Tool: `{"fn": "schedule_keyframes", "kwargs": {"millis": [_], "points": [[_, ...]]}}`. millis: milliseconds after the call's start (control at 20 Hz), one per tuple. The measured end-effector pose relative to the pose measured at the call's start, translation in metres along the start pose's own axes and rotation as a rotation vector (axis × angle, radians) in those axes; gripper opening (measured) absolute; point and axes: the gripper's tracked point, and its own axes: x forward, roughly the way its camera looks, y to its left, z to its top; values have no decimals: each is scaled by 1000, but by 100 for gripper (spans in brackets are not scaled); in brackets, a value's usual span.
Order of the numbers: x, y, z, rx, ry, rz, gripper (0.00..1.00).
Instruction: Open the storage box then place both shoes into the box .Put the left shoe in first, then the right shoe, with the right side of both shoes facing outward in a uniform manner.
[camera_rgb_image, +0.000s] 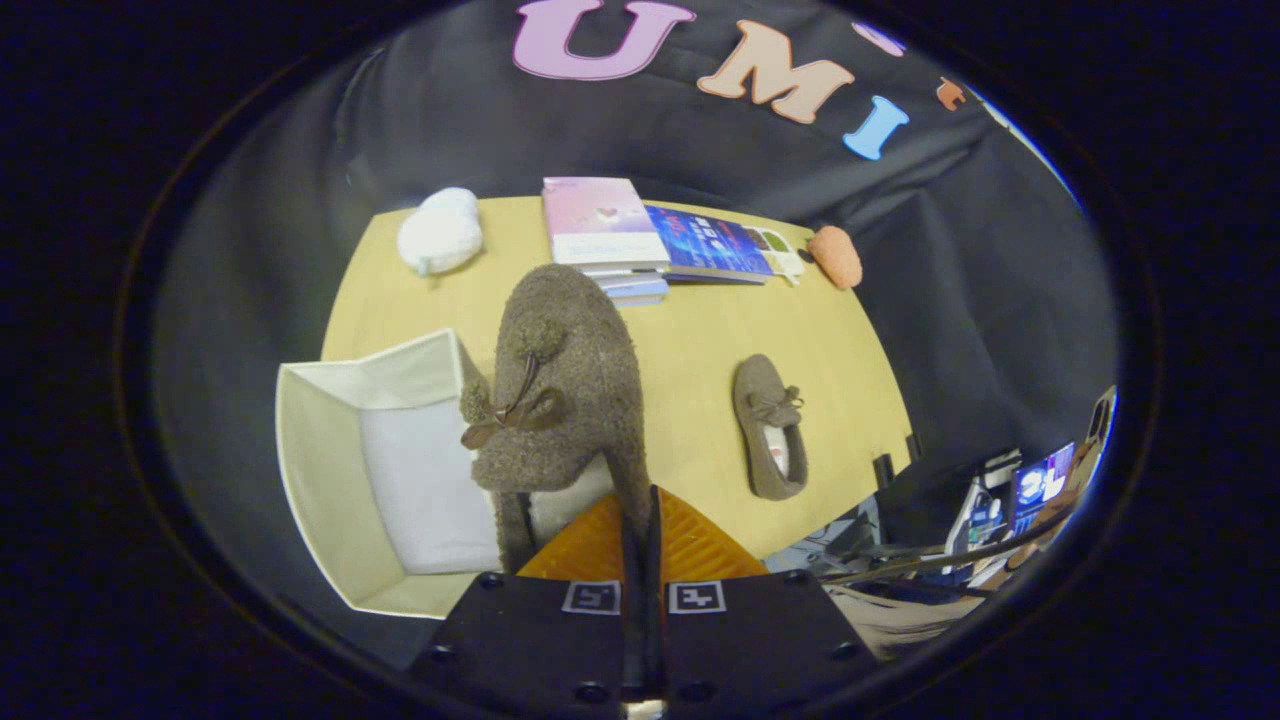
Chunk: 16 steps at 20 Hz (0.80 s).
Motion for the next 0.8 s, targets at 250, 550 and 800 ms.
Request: {"fn": "schedule_keyframes", "kwargs": {"millis": [250, 550, 800], "points": [[-9, 59, -16, -53, 25, 100, 4], [7, 120, -53, -91, 103, 173, 4], [37, 159, -71, -127, 146, 230, 4]]}}
